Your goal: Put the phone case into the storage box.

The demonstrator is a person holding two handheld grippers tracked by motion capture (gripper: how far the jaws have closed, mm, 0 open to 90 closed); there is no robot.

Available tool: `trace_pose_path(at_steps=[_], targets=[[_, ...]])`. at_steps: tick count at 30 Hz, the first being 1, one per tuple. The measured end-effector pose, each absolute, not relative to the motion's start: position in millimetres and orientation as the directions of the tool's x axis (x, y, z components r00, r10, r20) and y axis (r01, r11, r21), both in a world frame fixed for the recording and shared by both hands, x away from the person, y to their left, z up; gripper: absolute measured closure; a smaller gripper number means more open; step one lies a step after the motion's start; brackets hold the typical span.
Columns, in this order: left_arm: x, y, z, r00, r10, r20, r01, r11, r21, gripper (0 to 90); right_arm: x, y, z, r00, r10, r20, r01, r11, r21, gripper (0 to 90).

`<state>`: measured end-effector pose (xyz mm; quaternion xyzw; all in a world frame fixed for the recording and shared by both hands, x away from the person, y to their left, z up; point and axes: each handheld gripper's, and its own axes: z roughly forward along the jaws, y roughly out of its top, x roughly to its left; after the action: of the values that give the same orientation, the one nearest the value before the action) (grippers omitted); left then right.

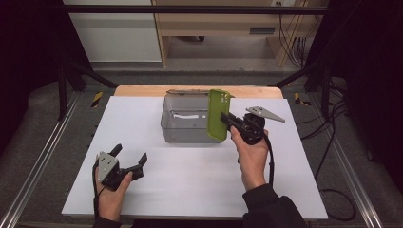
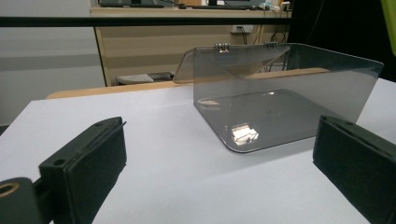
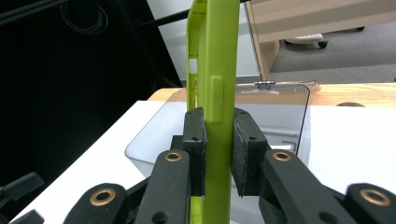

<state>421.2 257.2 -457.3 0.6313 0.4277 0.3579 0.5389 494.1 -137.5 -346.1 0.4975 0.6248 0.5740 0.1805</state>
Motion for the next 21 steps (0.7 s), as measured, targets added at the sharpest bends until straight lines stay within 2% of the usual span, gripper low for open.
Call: trace_pose_path(at_steps=[21], targets=[[420.7,250.1,-459.5,0.407,0.913,-0.015,0.157,-0.054,0.986,2.7,554.1,-109.4,-328.5,-0.318,0.924,0.213,0.463,-0.045,0.885,77.6]])
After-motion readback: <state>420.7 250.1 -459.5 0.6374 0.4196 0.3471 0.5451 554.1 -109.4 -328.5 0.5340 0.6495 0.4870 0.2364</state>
